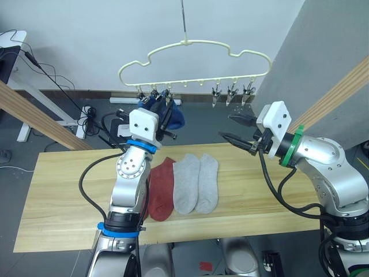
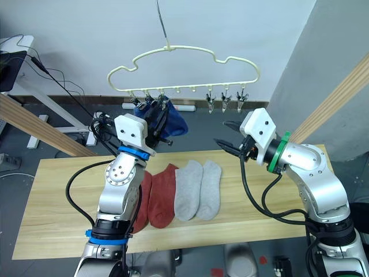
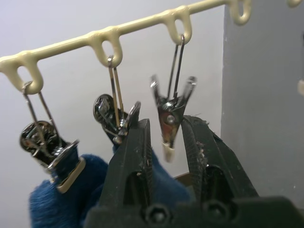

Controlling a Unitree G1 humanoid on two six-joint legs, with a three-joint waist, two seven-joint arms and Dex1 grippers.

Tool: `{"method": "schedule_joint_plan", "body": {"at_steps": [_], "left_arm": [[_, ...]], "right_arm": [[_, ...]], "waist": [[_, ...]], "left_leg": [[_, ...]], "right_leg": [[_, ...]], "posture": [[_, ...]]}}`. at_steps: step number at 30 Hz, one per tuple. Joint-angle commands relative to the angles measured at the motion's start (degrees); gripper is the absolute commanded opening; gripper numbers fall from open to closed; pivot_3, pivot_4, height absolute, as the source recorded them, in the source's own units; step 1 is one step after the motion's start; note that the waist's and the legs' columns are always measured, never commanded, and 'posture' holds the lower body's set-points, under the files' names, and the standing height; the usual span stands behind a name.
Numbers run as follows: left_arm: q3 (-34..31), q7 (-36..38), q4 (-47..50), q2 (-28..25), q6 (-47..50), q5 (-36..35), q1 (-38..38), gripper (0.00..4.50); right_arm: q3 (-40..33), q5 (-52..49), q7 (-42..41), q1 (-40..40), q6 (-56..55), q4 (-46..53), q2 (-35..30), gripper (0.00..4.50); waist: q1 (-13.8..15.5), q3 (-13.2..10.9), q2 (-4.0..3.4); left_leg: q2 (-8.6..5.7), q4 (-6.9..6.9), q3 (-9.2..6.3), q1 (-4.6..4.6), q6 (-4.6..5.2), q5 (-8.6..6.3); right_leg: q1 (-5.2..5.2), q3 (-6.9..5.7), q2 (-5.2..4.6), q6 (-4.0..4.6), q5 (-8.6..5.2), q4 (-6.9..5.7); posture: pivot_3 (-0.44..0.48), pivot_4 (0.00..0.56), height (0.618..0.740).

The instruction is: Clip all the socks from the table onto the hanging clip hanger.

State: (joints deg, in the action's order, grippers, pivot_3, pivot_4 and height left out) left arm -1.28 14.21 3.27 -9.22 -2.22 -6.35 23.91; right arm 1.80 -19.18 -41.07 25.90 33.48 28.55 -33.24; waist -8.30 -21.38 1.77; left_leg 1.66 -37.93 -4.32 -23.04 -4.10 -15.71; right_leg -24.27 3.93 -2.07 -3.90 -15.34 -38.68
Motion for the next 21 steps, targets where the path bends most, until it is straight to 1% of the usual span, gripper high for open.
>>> {"method": "schedule_joint_plan", "body": {"at_steps": [1, 15, 18, 20, 21], "left_arm": [[-0.4, -0.1, 0.7, 0.2, -2.2, -0.2, 0.5, 1.08], [-1.0, 0.4, 1.1, 0.7, -1.8, -1.6, 1.4, 1.08], [-1.0, 0.6, 1.2, 0.7, -1.8, -1.8, 1.3, 1.66], [-0.8, 0.3, 1.2, 0.6, -1.9, -1.2, 1.3, 2.18], [-0.8, 0.2, 1.2, 0.7, -2.0, -1.1, 1.3, 2.18]], "right_arm": [[-0.6, -0.7, 0.3, -0.3, -0.6, 2.6, -0.5, 2.5], [-0.4, -0.9, 0.5, -0.6, -0.5, 2.4, -0.1, 2.5], [-0.4, -0.9, 0.5, -0.7, -0.5, 2.4, -0.1, 2.5], [-0.4, -0.9, 0.6, -0.7, -0.5, 2.3, -0.1, 2.5], [-0.4, -0.9, 0.6, -0.7, -0.5, 2.3, -0.1, 2.5]], "waist": [[0.0, 0.0, 0.0], [0.0, 0.0, 0.0], [0.0, 0.0, 0.0], [0.0, 0.0, 0.0], [0.0, 0.0, 0.0]], "left_leg": [[0.0, 0.0, 0.0, 0.0, 0.0, 0.0], [0.0, 0.0, 0.0, 0.0, 0.0, 0.0], [0.0, 0.0, 0.0, 0.0, 0.0, 0.0], [0.0, 0.0, 0.0, 0.0, 0.0, 0.0], [0.0, 0.0, 0.0, 0.0, 0.0, 0.0]], "right_leg": [[0.0, 0.0, 0.0, 0.0, 0.0, 0.0], [0.0, 0.0, 0.0, 0.0, 0.0, -0.01], [0.0, 0.0, 0.0, 0.0, 0.0, -0.01], [0.0, 0.0, 0.0, 0.0, 0.0, -0.01], [0.0, 0.0, 0.0, 0.0, 0.0, -0.01]], "posture": [[-0.296, 0.365, 0.733], [-0.294, 0.366, 0.733], [-0.294, 0.366, 0.733], [-0.292, 0.367, 0.733], [-0.292, 0.367, 0.733]]}}
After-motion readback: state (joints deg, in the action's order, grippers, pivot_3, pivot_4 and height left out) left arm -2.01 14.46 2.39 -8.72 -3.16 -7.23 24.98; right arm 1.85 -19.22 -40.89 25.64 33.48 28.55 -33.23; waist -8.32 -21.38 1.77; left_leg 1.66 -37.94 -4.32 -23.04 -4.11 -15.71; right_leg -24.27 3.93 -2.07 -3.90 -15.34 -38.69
